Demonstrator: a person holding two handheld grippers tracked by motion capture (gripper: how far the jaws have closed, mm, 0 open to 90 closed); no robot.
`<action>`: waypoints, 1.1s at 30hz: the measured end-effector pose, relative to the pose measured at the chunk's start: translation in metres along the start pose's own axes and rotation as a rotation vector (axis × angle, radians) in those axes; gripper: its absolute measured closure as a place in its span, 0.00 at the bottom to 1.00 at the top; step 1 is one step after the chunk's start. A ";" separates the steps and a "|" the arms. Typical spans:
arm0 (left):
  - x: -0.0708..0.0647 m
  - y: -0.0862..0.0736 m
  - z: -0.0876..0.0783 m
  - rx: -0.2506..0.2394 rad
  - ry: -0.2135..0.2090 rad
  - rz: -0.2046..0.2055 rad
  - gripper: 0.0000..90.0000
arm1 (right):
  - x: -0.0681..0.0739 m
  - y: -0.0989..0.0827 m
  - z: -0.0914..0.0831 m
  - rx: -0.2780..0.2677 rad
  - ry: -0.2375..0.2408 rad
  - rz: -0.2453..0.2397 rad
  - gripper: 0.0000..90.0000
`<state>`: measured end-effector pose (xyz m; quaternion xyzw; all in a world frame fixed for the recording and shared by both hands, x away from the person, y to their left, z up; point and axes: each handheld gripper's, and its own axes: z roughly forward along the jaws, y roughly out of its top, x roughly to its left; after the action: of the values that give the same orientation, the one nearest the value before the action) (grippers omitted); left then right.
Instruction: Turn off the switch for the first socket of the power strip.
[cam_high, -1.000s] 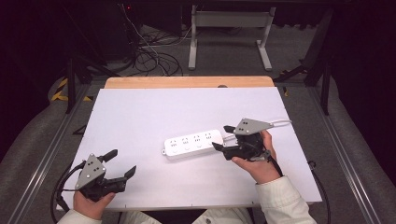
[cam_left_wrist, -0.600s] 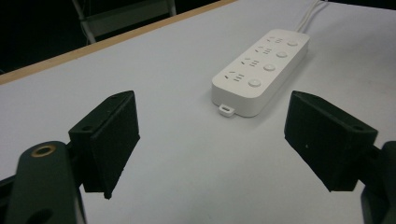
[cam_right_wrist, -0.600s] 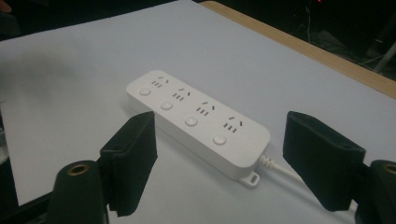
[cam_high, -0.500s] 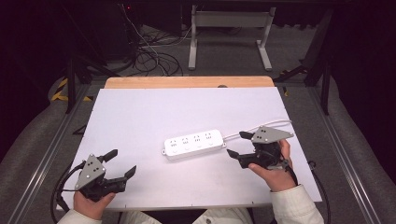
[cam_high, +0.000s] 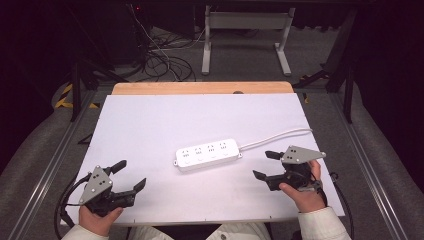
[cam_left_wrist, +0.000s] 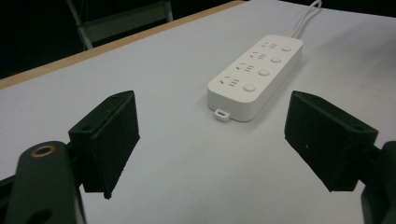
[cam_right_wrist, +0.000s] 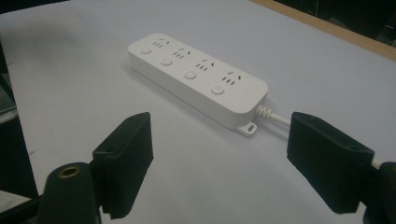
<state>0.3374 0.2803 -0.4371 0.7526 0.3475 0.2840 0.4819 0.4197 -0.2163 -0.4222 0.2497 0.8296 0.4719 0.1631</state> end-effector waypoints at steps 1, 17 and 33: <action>0.000 0.000 0.000 0.000 -0.001 0.000 0.20 | 0.000 -0.003 0.000 0.002 0.003 0.002 0.24; -0.001 -0.001 -0.003 0.004 -0.001 0.007 0.20 | -0.007 -0.045 0.006 0.044 -0.002 0.034 0.21; 0.002 -0.005 -0.002 0.022 0.016 -0.003 0.20 | -0.006 -0.054 0.014 0.076 -0.017 0.060 0.22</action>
<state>0.3360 0.2839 -0.4407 0.7550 0.3555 0.2855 0.4713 0.4175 -0.2330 -0.4762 0.2846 0.8378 0.4424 0.1463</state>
